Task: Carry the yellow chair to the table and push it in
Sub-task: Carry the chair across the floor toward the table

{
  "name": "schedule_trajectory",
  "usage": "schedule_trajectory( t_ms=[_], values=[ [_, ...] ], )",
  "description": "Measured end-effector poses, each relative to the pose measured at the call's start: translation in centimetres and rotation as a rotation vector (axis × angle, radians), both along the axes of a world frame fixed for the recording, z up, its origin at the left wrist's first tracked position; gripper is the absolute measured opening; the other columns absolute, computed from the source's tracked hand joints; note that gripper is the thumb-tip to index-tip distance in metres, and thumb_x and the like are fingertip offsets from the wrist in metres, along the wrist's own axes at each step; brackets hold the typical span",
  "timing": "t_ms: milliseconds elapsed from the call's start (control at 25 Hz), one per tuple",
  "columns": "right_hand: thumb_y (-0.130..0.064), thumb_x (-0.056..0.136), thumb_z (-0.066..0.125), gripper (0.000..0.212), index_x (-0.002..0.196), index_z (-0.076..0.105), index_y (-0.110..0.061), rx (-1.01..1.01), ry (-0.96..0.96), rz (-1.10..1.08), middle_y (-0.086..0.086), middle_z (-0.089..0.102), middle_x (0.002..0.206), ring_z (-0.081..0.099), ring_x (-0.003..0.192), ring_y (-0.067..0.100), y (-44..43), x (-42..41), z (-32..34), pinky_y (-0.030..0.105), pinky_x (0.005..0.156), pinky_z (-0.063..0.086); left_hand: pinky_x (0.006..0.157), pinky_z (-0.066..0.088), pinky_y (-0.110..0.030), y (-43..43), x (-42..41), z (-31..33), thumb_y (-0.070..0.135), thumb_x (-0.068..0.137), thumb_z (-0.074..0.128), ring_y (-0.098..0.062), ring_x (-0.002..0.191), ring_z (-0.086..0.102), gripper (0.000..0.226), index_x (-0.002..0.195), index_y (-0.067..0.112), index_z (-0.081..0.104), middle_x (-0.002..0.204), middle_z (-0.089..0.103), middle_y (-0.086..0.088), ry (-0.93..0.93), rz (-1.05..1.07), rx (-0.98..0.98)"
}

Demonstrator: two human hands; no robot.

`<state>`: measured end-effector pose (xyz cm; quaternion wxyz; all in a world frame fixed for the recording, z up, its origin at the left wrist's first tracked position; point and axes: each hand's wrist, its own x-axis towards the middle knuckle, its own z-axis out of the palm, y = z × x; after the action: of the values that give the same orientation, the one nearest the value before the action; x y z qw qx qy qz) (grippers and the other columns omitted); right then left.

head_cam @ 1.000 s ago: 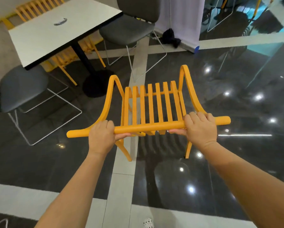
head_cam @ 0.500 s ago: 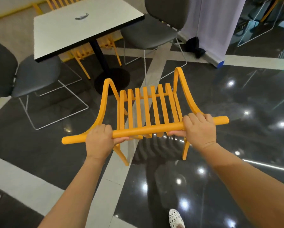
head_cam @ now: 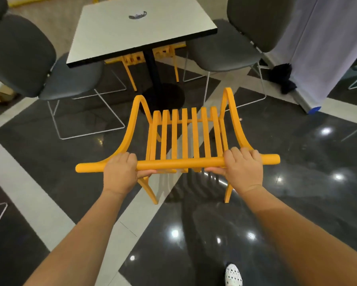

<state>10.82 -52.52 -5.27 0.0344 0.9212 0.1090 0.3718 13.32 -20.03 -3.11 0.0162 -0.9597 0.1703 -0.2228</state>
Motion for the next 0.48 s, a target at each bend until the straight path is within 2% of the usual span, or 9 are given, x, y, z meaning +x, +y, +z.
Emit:
schedule_trajectory(
  t_ms=[480],
  values=[
    [-0.075, 0.078, 0.040, 0.068, 0.065, 0.057, -0.011, 0.031, 0.087, 0.144, 0.005, 0.058, 0.061, 0.056, 0.056, 0.027, -2.2, 18.6, 0.2, 0.036, 0.061, 0.045, 0.045, 0.033, -0.028, -2.2, 13.5, 0.0, 0.083, 0.080, 0.016, -0.024, 0.043, 0.047, 0.083, 0.056, 0.009, 0.047, 0.050, 0.049, -0.008, 0.033, 0.164, -0.003]
  ],
)
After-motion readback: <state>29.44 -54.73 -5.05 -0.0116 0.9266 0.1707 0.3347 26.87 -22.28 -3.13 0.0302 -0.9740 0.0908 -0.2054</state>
